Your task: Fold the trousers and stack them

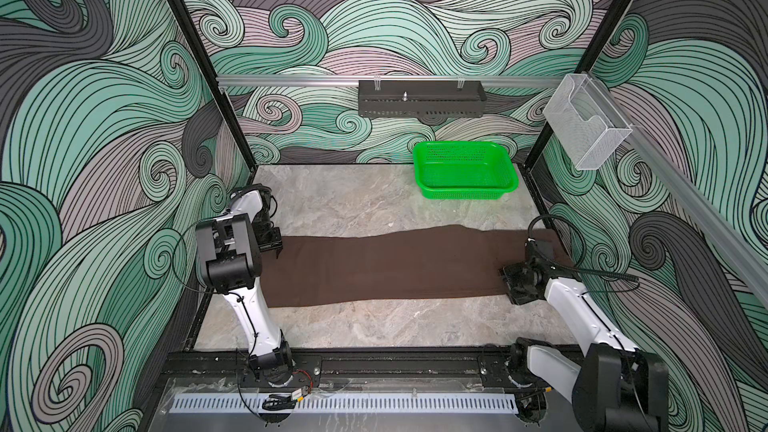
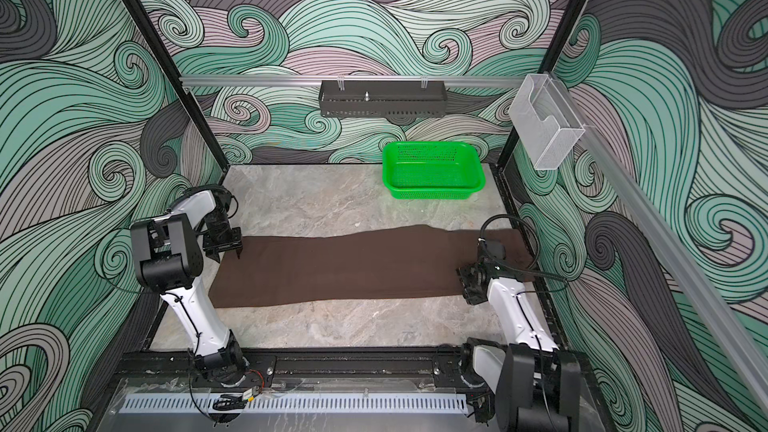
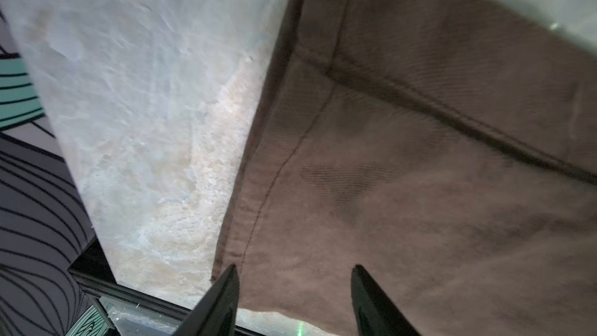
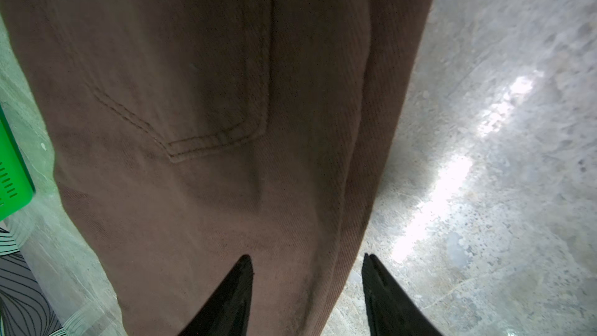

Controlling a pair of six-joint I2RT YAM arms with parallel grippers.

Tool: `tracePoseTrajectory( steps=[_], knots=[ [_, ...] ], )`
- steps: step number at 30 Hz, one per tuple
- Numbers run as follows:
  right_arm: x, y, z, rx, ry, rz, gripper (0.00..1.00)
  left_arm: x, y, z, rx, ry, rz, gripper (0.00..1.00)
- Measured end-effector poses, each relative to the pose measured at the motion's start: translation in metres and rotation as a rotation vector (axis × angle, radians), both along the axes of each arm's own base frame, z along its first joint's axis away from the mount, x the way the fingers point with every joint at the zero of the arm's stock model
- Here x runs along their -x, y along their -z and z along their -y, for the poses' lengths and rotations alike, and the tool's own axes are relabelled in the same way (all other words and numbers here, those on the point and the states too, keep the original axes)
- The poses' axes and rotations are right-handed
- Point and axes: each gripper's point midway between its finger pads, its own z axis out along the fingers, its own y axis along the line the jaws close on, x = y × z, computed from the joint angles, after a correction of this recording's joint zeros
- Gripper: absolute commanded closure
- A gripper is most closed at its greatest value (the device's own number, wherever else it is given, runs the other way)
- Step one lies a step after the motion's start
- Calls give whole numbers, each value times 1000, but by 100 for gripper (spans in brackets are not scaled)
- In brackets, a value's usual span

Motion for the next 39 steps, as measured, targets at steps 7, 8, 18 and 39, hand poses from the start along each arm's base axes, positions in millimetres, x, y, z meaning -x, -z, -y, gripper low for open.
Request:
tracePoseTrajectory(
  steps=[7,8,18,39],
  knots=[
    [0,0,-1,-5,-3,0,45,12,9,-13,4,-69,-29,31],
    [0,0,-1,-5,-3,0,45,14,10,-15,2,-78,-31,30],
    [1,-2,-8,-8,-26,-7,46,8,17,-21,5,-181,24,30],
    [0,-11,-19,5,-42,8,47,4,26,-1,106,-262,85,35]
  ],
)
